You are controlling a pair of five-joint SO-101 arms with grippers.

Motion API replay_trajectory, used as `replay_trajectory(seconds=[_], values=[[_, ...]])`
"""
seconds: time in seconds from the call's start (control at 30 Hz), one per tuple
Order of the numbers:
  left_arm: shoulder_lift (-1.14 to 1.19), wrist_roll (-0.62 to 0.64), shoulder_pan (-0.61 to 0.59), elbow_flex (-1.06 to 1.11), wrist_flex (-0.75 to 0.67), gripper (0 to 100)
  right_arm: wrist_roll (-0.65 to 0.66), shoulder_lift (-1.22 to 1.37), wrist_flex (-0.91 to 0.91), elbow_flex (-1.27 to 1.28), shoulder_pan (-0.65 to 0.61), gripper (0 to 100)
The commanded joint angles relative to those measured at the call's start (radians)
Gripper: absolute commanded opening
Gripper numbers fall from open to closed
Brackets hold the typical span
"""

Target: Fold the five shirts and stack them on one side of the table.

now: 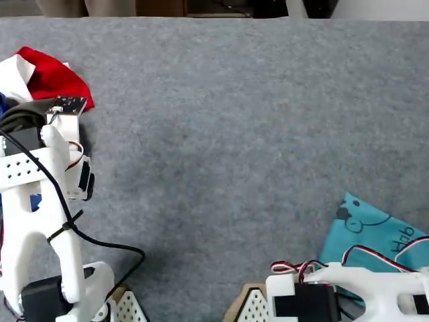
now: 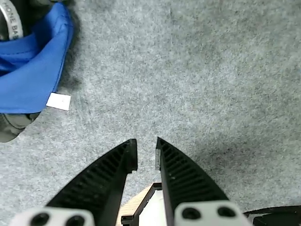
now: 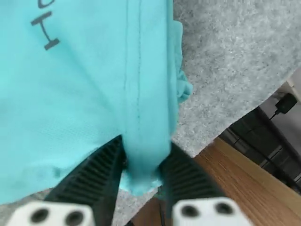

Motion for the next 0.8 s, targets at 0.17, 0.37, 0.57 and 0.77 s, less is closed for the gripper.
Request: replay_trajectory(seconds=[0.17, 0.37, 0.57, 0.77], values=[[-0.031, -0.003, -0.011, -0.091, -0.006, 9, 0.051, -0.045, 0.084, -0.150, 0.007, 32.2], [-0.031, 0.002, -0.012, -0.155, -0.005, 9, 0.043, -0.131, 0.520, -0.384, -0.148, 32.1], [-0.031, 0.002, -0.012, -0.149, -0.005, 9, -0.094, -0.266, 0.756, -0.487, -0.464, 31.7], [-0.030, -0.005, -0.078, -0.169, 0.017, 9, -0.279, -0.348, 0.756, -0.424, -0.840, 1.0]])
